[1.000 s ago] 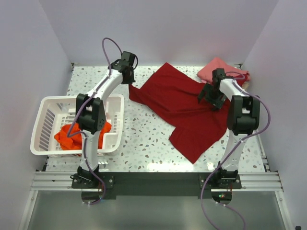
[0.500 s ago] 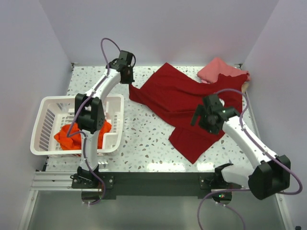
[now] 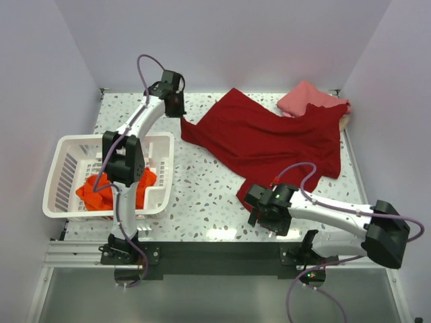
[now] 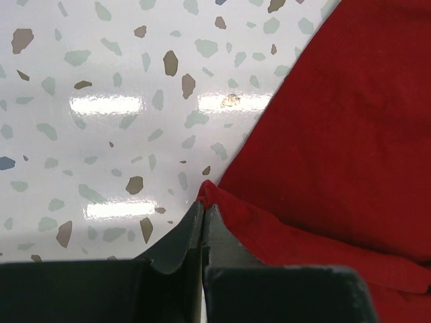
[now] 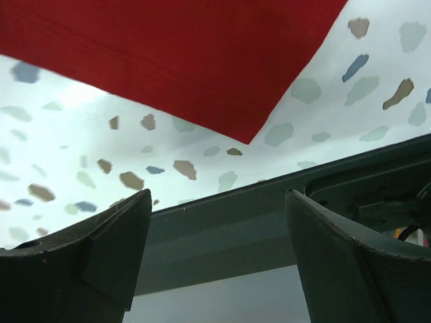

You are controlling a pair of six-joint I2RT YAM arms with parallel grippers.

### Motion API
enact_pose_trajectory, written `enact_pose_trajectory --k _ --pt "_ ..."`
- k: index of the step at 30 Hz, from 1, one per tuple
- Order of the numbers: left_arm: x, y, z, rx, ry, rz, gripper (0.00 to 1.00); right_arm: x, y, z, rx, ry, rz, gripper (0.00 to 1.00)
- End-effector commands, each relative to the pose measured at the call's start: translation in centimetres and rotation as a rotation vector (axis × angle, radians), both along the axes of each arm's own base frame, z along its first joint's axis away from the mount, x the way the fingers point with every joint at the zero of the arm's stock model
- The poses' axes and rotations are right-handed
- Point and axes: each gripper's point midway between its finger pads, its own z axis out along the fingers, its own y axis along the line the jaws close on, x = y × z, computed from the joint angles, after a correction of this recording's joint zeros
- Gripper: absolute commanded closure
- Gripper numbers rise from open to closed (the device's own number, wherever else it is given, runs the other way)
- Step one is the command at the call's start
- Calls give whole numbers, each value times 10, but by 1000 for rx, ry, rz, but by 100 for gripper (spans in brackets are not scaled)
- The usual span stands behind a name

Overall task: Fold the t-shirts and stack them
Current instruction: Fold the tshirt

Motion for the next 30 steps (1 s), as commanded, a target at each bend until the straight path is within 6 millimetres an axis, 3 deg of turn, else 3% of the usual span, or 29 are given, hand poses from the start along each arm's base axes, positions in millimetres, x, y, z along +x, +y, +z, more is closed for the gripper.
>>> enact_pose_trajectory --k 1,6,9,20,26,30 --pt "6 7 20 -31 -48 -2 100 7 9 -4 -29 -29 -121 17" --pt "6 14 25 -45 -56 8 100 10 6 -1 -21 -70 -169 19" --pt "6 19 25 -49 -54 20 100 3 -6 -14 -27 -64 -209 23" --pt "8 14 26 -109 -42 8 100 27 -20 -23 6 -210 -291 34" --pt "6 18 21 -96 -33 15 100 29 -15 -34 15 -185 -263 37" --pt "4 21 23 -89 -39 19 100 35 6 -45 64 -163 -226 38"
